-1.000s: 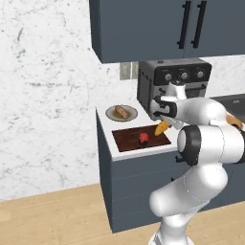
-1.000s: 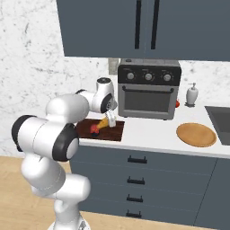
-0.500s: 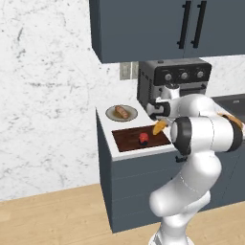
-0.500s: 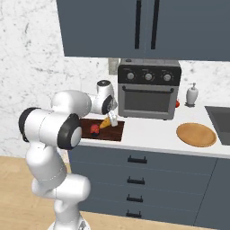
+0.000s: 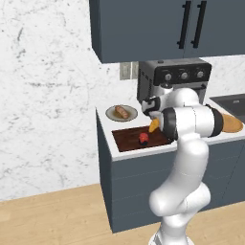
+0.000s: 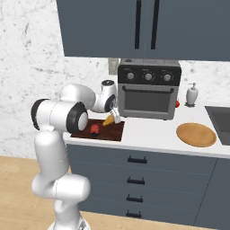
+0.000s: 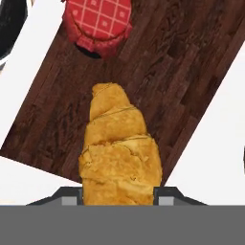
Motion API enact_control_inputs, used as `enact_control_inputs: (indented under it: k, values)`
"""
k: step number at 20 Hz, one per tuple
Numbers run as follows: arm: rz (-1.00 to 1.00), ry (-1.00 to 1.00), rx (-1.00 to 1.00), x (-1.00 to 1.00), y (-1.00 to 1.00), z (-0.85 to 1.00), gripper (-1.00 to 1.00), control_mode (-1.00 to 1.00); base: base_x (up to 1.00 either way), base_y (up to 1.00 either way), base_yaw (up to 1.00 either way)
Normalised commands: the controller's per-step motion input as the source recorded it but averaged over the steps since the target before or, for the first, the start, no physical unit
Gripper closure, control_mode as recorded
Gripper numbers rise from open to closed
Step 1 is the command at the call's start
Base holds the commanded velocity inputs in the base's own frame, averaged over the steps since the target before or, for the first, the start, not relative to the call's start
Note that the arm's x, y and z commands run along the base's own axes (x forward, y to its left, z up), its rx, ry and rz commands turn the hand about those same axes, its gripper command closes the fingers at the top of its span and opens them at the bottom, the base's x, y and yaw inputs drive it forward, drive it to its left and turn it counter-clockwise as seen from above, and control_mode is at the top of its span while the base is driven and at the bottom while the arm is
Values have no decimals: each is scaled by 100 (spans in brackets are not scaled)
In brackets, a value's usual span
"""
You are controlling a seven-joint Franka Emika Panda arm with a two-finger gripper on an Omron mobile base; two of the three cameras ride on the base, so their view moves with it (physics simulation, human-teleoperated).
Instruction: From the different types of pastries on the counter, select a croissant and place it on the cutting board. Then retrieve a jar of jam from the cabinet and place it alongside the croissant on the cutting board.
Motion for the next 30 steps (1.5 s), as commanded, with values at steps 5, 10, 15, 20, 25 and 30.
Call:
enact_control_inputs:
  k: [5, 10, 15, 20, 25, 30]
  values:
    - [4, 3, 0, 11, -8, -38, 100, -100, 0, 0, 0]
    - [3, 5, 0, 0, -1, -20, 100, -100, 0, 0, 0]
    - [2, 6, 0, 0, 4, -23, 100, -100, 0, 0, 0]
    - [3, 6, 0, 0, 13, -29, 100, -100, 0, 0, 0]
    - [3, 4, 0, 0, -4, -25, -100, -100, 0, 0, 0]
    - [0, 5, 0, -3, -39, -5, -100, -100, 0, 0, 0]
